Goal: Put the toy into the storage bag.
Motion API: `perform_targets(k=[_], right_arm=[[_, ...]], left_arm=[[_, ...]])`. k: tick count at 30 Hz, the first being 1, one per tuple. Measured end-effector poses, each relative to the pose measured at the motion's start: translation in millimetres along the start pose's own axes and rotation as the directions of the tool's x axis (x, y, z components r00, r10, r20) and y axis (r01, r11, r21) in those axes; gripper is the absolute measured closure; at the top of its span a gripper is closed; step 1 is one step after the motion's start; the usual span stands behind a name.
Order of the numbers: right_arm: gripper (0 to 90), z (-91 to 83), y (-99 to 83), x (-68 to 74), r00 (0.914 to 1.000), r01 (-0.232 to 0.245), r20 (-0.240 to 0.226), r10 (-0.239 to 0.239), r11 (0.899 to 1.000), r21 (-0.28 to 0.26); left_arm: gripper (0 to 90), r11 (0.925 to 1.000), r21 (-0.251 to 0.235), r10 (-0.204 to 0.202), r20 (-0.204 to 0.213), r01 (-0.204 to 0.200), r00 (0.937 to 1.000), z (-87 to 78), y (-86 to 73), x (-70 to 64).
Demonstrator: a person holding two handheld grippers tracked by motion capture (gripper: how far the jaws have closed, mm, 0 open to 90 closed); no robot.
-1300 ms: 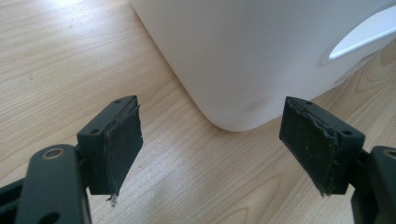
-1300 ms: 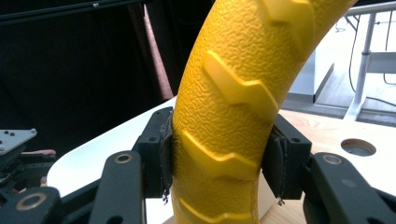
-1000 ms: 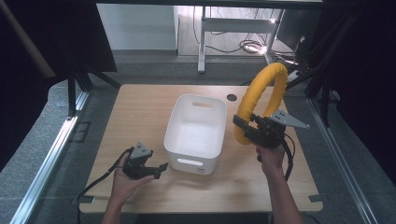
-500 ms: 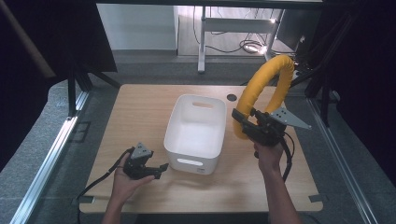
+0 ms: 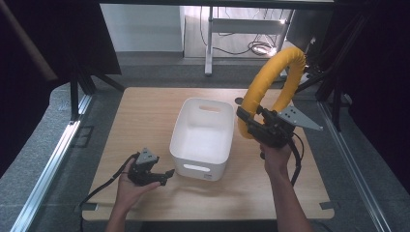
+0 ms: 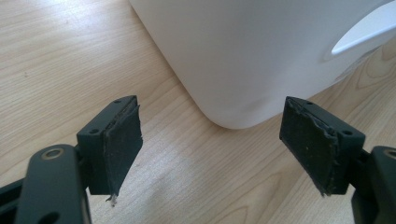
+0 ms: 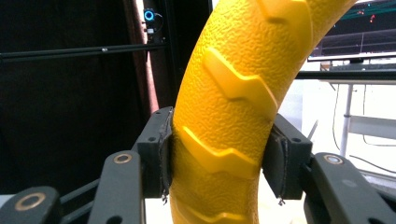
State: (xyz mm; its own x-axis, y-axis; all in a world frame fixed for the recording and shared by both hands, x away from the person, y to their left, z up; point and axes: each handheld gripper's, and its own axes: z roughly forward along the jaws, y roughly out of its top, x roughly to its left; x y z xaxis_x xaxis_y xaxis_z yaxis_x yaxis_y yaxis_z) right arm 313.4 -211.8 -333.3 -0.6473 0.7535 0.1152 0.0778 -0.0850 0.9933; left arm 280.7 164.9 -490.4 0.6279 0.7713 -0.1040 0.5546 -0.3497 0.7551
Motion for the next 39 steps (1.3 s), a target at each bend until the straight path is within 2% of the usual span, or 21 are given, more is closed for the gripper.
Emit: perform_targets(k=[10, 15, 24, 39], right_arm=[[49.3, 9.3, 15.5, 15.6, 0.9994, 0.023, -0.025, -0.024, 0.999, -0.028], [49.2, 16.4, 20.4, 24.8, 0.9978, 0.034, -0.055, -0.036, 0.999, -0.036], [49.2, 28.0, 22.7, 34.3, 0.9965, 0.033, -0.076, -0.035, 0.999, -0.038], [49.1, 50.0, 18.3, 60.3, 0.9913, 0.037, -0.126, -0.041, 0.999, -0.034]], left_arm=[[21.1, 0.9999, 0.01, 0.0, -0.007, 0.0, 1.0, 0.2, 0.2, 0.6], [21.2, 1.0, 0.003, -0.004, -0.009, 0.004, 1.0, -0.7, 0.3, 0.8], [21.2, 1.0, 0.006, -0.002, -0.01, 0.002, 1.0, -0.4, 0.2, 1.2], [21.3, 0.9999, 0.001, -0.013, -0.001, 0.013, 0.9999, -1.2, -0.4, 2.5]])
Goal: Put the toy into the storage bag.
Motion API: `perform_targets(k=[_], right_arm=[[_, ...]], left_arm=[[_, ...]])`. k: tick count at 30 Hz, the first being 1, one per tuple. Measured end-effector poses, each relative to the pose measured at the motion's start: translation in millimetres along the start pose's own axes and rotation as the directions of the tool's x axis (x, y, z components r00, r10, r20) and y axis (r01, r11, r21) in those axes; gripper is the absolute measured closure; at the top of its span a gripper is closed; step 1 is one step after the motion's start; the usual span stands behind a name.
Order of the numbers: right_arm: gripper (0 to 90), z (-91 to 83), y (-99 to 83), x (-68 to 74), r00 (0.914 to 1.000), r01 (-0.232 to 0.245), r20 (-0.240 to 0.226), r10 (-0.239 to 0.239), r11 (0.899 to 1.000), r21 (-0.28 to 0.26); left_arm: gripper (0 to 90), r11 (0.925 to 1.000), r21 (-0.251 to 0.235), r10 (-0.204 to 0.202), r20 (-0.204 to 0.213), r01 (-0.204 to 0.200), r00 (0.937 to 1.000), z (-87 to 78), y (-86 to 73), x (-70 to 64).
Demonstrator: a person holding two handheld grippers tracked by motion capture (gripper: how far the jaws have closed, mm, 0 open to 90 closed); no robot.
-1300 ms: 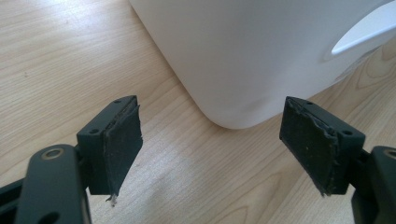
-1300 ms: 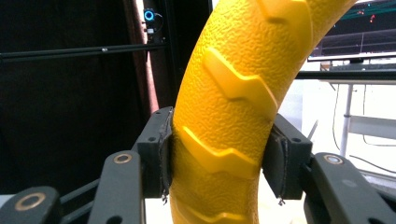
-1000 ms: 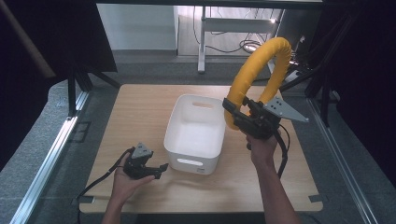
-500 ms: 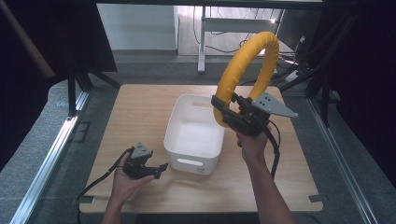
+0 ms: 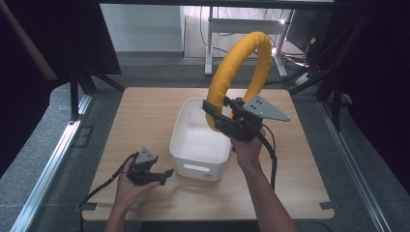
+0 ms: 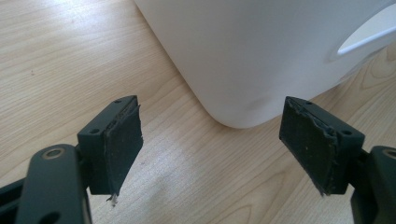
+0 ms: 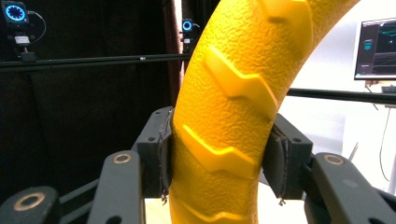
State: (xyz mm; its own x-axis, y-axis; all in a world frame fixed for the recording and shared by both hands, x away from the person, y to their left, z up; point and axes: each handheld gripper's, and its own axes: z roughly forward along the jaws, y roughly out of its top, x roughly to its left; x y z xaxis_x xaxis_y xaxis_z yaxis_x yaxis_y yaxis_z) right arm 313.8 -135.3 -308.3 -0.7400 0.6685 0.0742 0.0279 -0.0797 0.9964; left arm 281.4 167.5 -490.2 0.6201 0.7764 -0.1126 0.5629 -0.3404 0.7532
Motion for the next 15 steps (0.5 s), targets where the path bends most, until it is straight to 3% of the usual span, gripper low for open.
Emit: perform_targets(k=[6, 15], right_arm=[[49.1, 5.9, -3.1, 3.7, 0.9999, -0.009, -0.005, 0.009, 1.0, 0.003], [49.0, 14.4, -8.7, 12.1, 0.9998, -0.003, -0.019, 0.003, 1.0, 0.016]], left_arm=[[21.5, 0.9996, -0.004, -0.028, -0.004, 0.028, 0.9996, -1.3, -2.2, 5.4], [21.5, 0.9996, -0.007, -0.028, -0.002, 0.028, 0.9996, -1.4, -2.1, 5.2]])
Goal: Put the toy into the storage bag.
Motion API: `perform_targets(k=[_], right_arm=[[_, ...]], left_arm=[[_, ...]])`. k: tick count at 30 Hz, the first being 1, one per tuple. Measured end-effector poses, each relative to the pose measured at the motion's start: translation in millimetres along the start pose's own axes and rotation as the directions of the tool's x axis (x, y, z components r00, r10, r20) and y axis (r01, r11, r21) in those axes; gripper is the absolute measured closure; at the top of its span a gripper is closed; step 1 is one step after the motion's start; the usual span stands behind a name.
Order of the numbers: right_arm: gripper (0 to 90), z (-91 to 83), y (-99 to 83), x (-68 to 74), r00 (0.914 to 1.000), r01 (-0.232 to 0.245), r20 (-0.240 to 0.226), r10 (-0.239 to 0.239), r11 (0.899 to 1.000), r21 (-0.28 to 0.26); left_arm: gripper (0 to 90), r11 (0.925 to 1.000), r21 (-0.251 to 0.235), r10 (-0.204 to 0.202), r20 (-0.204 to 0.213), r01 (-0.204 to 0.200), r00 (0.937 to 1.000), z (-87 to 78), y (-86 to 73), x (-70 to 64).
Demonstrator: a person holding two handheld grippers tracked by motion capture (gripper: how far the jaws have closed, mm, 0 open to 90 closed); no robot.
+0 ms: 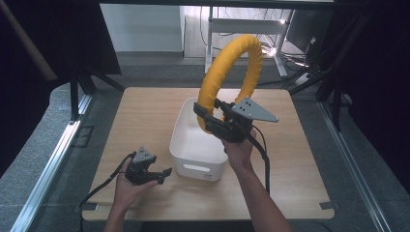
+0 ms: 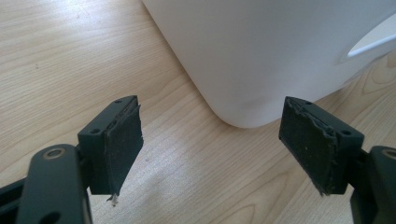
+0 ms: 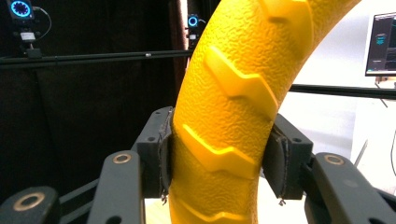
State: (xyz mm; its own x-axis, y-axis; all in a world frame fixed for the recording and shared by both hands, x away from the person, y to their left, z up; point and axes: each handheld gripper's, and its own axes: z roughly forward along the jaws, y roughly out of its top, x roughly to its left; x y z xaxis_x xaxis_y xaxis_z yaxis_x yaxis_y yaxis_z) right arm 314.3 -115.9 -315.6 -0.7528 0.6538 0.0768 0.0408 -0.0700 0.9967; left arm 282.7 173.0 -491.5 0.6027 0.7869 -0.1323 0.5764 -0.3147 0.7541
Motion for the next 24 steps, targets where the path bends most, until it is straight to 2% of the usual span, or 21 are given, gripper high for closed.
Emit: perform_targets(k=[12, 24], right_arm=[[49.0, 10.3, -7.9, 11.4, 1.0, -0.005, -0.007, 0.005, 1.0, -0.01], [48.8, 20.3, -21.5, 25.4, 0.9998, -0.015, -0.013, 0.015, 1.0, 0.013]], left_arm=[[21.5, 1.0, -0.004, -0.001, 0.0, 0.001, 1.0, 0.2, 0.0, -0.5], [21.5, 1.0, -0.007, 0.001, 0.0, -0.001, 1.0, -1.2, 0.2, -0.4]])
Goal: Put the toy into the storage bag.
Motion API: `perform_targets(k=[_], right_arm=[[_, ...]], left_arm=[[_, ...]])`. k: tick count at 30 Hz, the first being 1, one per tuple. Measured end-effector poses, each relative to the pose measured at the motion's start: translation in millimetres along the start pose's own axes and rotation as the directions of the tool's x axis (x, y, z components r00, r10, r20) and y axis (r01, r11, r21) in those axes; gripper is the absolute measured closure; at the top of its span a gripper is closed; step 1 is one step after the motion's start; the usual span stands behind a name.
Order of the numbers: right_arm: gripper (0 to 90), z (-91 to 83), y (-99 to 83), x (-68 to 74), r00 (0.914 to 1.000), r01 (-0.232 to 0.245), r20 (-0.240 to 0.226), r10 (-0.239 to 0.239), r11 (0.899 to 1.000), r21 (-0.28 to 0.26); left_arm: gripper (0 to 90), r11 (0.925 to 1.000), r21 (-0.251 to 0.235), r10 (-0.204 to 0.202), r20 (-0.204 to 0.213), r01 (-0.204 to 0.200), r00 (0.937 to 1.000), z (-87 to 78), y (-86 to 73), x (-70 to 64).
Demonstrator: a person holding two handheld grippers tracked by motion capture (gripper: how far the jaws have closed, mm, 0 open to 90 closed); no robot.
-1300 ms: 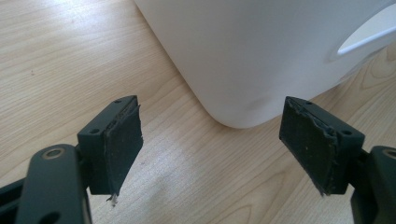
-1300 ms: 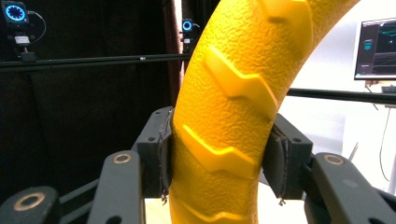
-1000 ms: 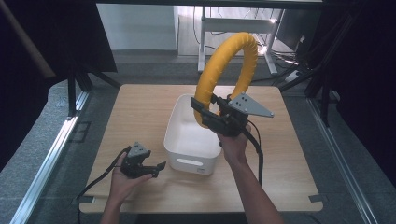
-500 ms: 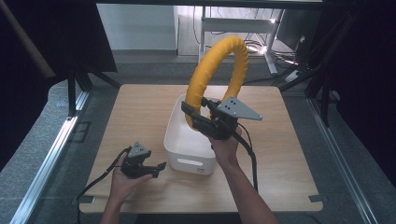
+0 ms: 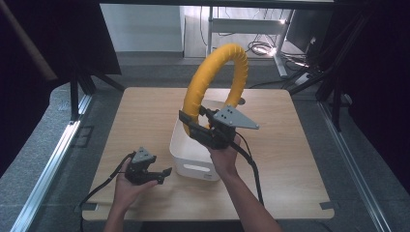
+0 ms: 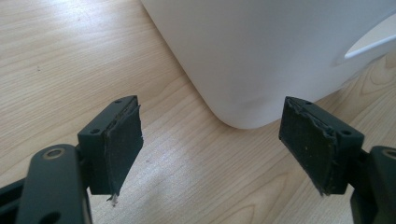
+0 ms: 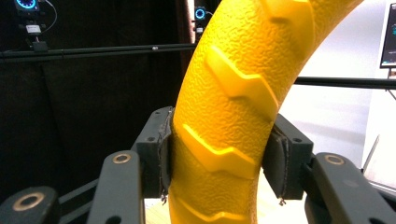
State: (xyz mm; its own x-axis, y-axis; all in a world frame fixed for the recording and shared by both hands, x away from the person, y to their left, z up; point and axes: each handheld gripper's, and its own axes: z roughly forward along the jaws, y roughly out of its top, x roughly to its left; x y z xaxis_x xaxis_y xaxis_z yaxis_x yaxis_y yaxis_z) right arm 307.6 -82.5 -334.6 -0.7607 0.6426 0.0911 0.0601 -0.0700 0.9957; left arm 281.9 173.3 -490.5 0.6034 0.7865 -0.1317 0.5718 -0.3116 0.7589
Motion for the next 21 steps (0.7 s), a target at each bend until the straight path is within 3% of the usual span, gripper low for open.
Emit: perform_targets(k=[21], right_arm=[[48.8, 6.3, -21.3, 7.8, 0.9998, -0.022, -0.003, 0.022, 1.0, 0.012]], left_arm=[[21.5, 1.0, 0.003, 0.005, -0.002, -0.005, 1.0, 0.5, 0.0, 0.2]])
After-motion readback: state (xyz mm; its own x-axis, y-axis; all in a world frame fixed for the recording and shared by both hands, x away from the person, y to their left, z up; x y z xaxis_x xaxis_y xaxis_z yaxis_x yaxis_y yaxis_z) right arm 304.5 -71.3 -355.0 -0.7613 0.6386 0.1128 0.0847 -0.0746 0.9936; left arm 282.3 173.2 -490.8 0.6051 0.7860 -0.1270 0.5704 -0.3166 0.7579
